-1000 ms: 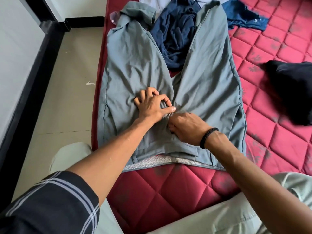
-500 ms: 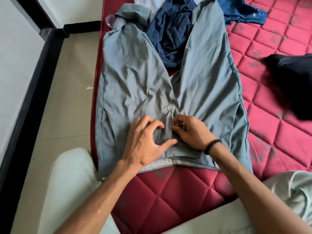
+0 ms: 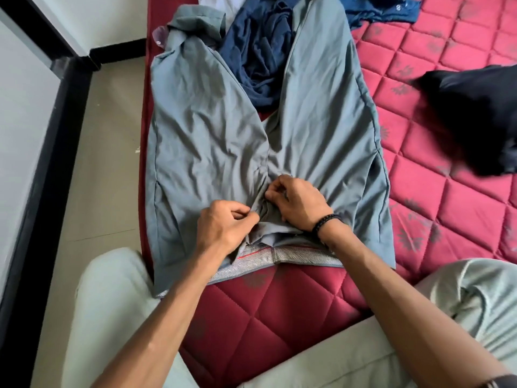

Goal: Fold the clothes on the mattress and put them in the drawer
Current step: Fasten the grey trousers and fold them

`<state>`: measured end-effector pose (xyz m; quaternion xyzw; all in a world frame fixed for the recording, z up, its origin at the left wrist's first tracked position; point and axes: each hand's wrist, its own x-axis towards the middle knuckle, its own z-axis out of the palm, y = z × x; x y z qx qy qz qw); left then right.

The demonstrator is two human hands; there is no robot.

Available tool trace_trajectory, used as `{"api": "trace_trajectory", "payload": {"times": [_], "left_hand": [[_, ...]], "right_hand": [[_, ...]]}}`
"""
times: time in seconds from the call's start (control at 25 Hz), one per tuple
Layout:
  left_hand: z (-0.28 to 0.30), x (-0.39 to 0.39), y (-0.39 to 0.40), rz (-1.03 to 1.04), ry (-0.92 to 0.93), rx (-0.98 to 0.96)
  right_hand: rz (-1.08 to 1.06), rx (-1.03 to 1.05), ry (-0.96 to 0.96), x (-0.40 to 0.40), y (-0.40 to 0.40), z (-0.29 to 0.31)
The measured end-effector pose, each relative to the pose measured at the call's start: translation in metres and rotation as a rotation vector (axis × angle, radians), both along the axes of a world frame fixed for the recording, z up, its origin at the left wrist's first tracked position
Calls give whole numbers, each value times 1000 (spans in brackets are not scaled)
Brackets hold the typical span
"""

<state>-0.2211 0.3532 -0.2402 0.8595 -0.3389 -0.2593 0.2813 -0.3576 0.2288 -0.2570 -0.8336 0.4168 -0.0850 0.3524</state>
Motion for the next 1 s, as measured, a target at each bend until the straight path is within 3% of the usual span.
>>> {"api": "trace_trajectory", "payload": {"times": [0.28,0.48,0.6,0.68,0.84,1.0], "left_hand": [[13,0,1,-111,-29,4],[25,-19,14,-273,-433,-212],[21,-9,3,-236,-399,-367],[11,10,-22,-291,-373,-442],[-8,36,-69,-445,-210,-286],[-22,39,-81,-354,-160,-178]], "right_hand": [[67,47,-88,-10,1,9],[-48,-201,58,-1,19,13],[-90,-319,69,5,32,9],[-74,-248,-43,2,29,6],[-12,29,-137,-13,8,6],[157,-225,-66,-11,20,13]]}}
